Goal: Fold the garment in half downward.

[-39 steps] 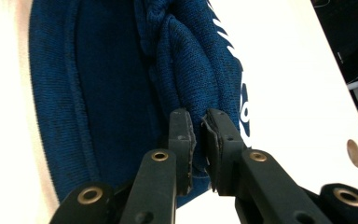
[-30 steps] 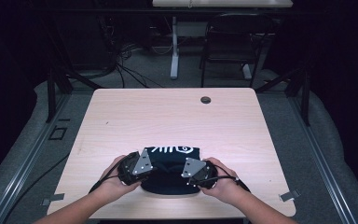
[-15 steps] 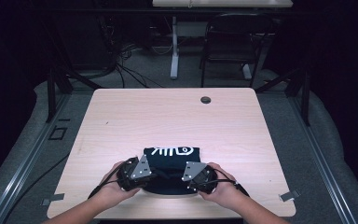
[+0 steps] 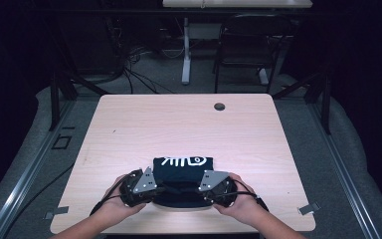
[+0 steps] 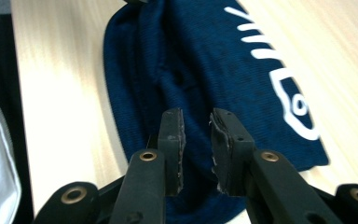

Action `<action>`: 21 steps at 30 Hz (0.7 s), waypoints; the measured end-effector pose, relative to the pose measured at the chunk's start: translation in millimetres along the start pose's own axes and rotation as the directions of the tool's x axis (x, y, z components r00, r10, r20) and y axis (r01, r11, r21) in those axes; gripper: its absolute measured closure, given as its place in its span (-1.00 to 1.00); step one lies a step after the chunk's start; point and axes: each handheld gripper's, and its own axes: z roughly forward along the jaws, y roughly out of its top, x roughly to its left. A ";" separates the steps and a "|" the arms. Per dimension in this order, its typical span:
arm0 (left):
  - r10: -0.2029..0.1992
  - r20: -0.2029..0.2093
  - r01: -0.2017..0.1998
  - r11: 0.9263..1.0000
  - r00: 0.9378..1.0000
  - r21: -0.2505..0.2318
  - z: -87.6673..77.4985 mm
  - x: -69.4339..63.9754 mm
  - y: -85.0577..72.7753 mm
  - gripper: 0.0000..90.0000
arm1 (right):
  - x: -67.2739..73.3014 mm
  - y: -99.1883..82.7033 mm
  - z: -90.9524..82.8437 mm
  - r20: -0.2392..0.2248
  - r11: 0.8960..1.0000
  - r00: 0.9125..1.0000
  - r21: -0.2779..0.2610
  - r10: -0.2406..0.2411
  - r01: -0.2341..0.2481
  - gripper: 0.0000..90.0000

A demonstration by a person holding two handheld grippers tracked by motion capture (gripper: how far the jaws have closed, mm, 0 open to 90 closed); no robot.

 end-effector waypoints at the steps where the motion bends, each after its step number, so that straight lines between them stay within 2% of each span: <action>1: 0.001 -0.003 -0.001 1.000 1.000 0.000 -1.0 0.8 0.4 0.60 | 0.0 0.0 0.0 0.000 1.000 1.000 0.000 0.000 0.000 0.63; 4: -0.011 -0.013 0.011 1.000 1.000 -0.012 -4.0 3.9 2.0 0.56 | -5.1 -0.8 -4.2 0.021 0.999 0.999 -0.028 0.036 -0.035 0.61; 10: -0.021 -0.042 0.019 0.999 0.999 -0.027 -4.2 10.3 5.9 0.52 | -11.6 -2.8 -3.8 0.047 0.999 0.998 -0.017 0.052 -0.051 0.60; 12: -0.027 -0.049 0.025 0.999 0.998 -0.031 -2.4 13.3 8.1 0.49 | -14.3 -4.5 -1.4 0.053 0.998 0.997 0.001 0.062 -0.062 0.57; 14: -0.033 -0.047 0.032 0.999 0.998 -0.030 -1.5 14.2 8.6 0.46 | -15.1 -5.0 -0.6 0.058 0.998 0.996 0.006 0.065 -0.065 0.57; 15: -0.039 -0.040 0.038 0.999 0.998 -0.030 0.3 15.4 9.1 0.46 | -16.8 -6.3 1.6 0.046 0.998 0.996 0.000 0.070 -0.071 0.56; 16: -0.050 -0.025 0.049 0.999 0.998 -0.021 4.2 16.2 8.7 0.42 | -19.2 -8.4 5.1 0.030 0.996 0.996 0.024 0.089 -0.090 0.52; 19: -0.055 -0.006 0.055 0.998 0.998 -0.006 9.3 14.8 5.3 0.39 | -19.0 -12.0 10.1 0.018 0.994 0.994 0.029 0.106 -0.107 0.49; 20: -0.055 -0.006 0.055 0.998 0.998 -0.006 9.3 14.8 5.3 0.40 | -19.0 -12.0 10.1 0.018 0.994 0.994 0.029 0.106 -0.107 0.49; 21: -0.056 0.000 0.056 0.998 0.998 0.000 10.9 13.7 3.3 0.40 | -19.4 -12.5 10.0 0.011 0.994 0.995 0.050 0.095 -0.095 0.49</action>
